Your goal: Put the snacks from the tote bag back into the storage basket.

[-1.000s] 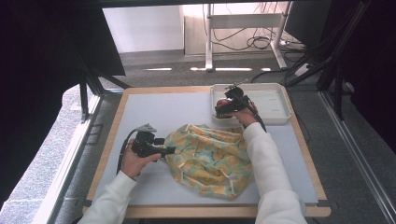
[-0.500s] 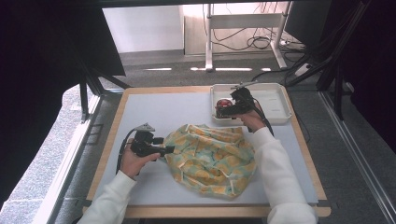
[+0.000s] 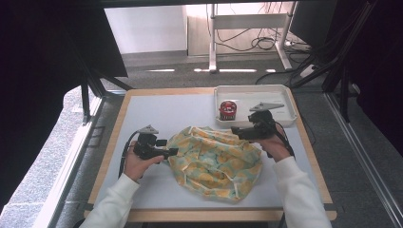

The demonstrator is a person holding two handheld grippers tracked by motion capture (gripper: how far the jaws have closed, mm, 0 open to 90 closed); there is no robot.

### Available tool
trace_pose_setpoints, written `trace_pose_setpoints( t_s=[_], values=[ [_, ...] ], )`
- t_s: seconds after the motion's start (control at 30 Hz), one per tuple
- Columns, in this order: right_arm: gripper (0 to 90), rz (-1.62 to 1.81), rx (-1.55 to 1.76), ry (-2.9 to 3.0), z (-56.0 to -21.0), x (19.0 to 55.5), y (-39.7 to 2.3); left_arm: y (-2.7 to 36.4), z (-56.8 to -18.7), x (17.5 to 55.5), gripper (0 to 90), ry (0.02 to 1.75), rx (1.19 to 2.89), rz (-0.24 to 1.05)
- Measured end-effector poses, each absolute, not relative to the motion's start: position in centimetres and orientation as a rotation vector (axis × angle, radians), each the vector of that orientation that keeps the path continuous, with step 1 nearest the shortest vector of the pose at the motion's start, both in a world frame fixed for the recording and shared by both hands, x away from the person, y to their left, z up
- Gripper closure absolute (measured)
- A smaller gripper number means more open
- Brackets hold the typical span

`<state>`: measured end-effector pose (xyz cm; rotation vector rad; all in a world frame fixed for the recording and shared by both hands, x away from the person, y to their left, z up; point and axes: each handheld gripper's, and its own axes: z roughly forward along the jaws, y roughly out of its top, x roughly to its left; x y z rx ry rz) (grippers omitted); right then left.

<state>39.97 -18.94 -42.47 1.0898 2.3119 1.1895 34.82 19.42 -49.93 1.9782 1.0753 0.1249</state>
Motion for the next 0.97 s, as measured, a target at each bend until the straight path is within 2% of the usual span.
trace_pose_setpoints(
  t_s=[0.3,0.57,0.97],
  values=[
    [15.0,1.229,1.032,2.317,-43.8,35.1,-21.4,19.1,-49.9,34.6,29.6,1.063,1.967,0.18],
    [15.5,1.185,1.084,2.344,-46.2,35.3,-22.6,19.0,-49.9,34.6,29.9,1.072,1.964,0.202],
    [15.6,1.24,1.09,2.284,-45.5,34.9,-23.3,19.4,-49.8,34.6,29.9,1.075,1.96,0.201]
  ],
)
